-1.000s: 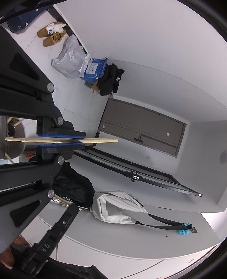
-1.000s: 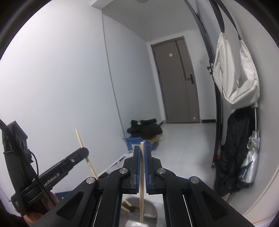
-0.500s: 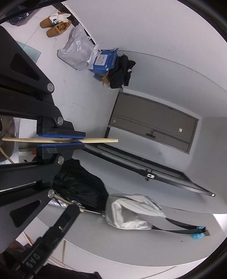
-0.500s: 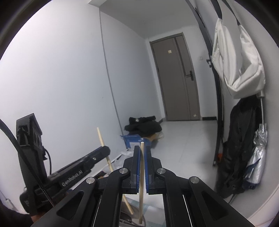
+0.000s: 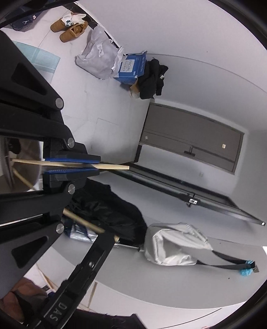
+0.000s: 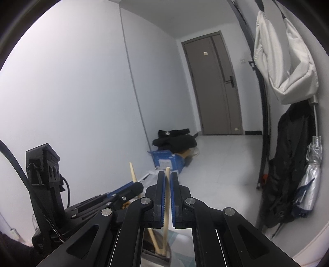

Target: Organize utensils

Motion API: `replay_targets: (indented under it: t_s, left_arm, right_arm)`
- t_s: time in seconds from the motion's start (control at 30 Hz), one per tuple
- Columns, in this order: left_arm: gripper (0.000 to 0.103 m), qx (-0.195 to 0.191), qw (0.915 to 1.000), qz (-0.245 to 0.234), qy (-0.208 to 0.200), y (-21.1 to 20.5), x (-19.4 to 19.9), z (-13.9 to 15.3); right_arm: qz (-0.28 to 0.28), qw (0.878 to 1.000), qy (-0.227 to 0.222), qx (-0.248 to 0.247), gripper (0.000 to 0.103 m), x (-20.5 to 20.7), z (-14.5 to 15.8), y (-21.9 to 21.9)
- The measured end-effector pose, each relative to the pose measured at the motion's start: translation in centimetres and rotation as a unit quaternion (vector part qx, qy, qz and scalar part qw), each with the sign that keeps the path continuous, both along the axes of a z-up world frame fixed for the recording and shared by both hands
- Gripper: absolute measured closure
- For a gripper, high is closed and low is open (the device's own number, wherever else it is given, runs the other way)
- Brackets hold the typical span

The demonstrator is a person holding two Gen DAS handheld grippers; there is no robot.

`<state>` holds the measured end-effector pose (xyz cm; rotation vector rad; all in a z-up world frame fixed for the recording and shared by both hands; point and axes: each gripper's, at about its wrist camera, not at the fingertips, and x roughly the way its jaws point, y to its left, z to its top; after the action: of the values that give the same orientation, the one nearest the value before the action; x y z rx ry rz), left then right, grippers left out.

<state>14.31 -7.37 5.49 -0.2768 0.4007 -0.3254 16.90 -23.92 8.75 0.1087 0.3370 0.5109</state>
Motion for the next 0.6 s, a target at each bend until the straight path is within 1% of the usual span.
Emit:
replay_targets:
  t_s: [0.1, 0.23, 0.33, 0.4, 0.43, 0.47, 0.5, 0.53, 0.57, 0.6]
  left_arm:
    - [0.101, 0.003, 0.9999, -0.014, 0.004, 0.0, -0.7, 0.1]
    - [0.101, 0.006, 0.9996, -0.027, 0.010, 0.4, -1.2, 0.2]
    - [0.101, -0.002, 0.9995, -0.022, 0.022, 1.2, -1.5, 0.3]
    - [0.100, -0.012, 0.9994, -0.008, 0.031, 2.0, -1.7, 0.5]
    - [0.095, -0.011, 0.9993, 0.000, 0.035, 2.3, -1.8, 0.6]
    - [0.083, -0.005, 0.9992, 0.010, 0.038, 2.4, -1.9, 0.7]
    - [0.074, 0.001, 0.9990, 0.019, 0.042, 2.5, -2.1, 0.8]
    - [0.058, 0.008, 0.9987, 0.024, 0.045, 2.6, -2.3, 0.9]
    - [0.050, 0.010, 0.9986, 0.025, 0.045, 2.8, -2.5, 0.9]
    - [0.049, 0.014, 0.9984, 0.029, 0.045, 2.9, -3.0, 0.9]
  right_arm:
    - [0.010, 1.000, -0.001, -0.015, 0.099, -0.1, -0.4, 0.8]
    - [0.026, 0.999, -0.001, -0.023, 0.099, -0.1, -1.0, 1.6]
    - [0.034, 0.999, 0.001, -0.031, 0.096, -0.1, -1.5, 2.1]
    - [0.044, 0.999, 0.009, -0.031, 0.096, 0.0, -1.8, 2.3]
    - [0.046, 0.998, 0.011, -0.033, 0.094, -0.1, -2.0, 2.4]
    - [0.050, 0.998, 0.017, -0.035, 0.090, -0.1, -2.3, 2.5]
    - [0.052, 0.998, 0.021, -0.036, 0.088, -0.3, -2.5, 2.6]
    - [0.054, 0.998, 0.025, -0.037, 0.084, -0.5, -2.7, 2.6]
    - [0.056, 0.997, 0.027, -0.036, 0.077, -0.7, -2.8, 2.6]
    - [0.061, 0.997, 0.031, -0.037, 0.075, -1.0, -3.1, 2.6]
